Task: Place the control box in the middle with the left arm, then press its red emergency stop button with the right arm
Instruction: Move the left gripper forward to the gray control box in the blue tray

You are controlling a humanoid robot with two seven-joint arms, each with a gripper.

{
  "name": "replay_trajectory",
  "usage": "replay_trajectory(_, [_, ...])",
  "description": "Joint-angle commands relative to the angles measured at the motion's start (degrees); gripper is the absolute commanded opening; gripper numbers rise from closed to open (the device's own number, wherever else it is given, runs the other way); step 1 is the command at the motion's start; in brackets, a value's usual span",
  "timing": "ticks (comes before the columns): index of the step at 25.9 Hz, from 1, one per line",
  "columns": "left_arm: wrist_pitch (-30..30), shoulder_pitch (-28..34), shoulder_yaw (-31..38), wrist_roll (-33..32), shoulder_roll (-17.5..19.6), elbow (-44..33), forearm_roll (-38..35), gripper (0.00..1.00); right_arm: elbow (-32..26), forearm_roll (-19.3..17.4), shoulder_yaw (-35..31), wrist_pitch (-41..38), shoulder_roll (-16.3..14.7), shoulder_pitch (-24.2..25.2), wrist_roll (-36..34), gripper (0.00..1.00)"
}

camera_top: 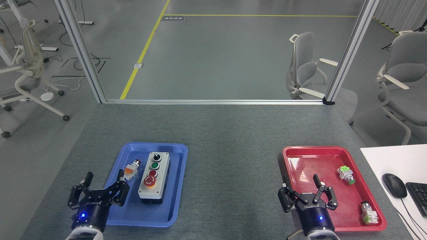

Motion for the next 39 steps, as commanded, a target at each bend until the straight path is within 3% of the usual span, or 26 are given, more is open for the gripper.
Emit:
replay_trajectory(1, [-0.1,0.1,0.1,0.2,-0.1,-0.2,0.4,0.99,-0.1,0.0,0.0,0.0,0.0,0.2,0.0,1.0])
replay_trajectory(5, [-0.5,0.3,1.7,2.0,-0.4,-2.2,0.9,0.99,-0.2,0.0,0.0,0.0,0.0,0.4,0.0,1.0])
replay_trajectory(12, [-1.0,7.4,1.2,2.0,-0.6,-10.9,1.3,0.99,-0.2,0.0,0.0,0.0,0.0,0.5,0.0,1.0])
replay_trajectory(16, [1.0,9.7,-4.0,2.0,-1.1,-12.7,-0.6,0.98,-0.3,0.0,0.0,0.0,0.0,0.5,0.0,1.0])
replay_trajectory(19, [6.7,9.3,-9.1,1.9,-3.2,-12.0,-6.5,0.98,-0.3,0.0,0.0,0.0,0.0,0.5,0.0,1.0])
replay_trajectory(23, [10.6,7.2,-13.6,1.8,-7.0,-6.5,-12.9,0.98,-0.3,0.0,0.0,0.0,0.0,0.5,0.0,1.0])
replay_trajectory(28, [11.9,4.1,-13.7,1.7,-11.3,2.6,-18.1,0.98,-0.2,0.0,0.0,0.0,-0.1,0.5,0.0,1.0])
replay_trajectory(39, [15.9,-2.1,-13.1,-0.7,-11.1,11.6,-17.1,0.98,-0.6,0.0,0.1,0.0,-0.1,0.4,0.0,1.0])
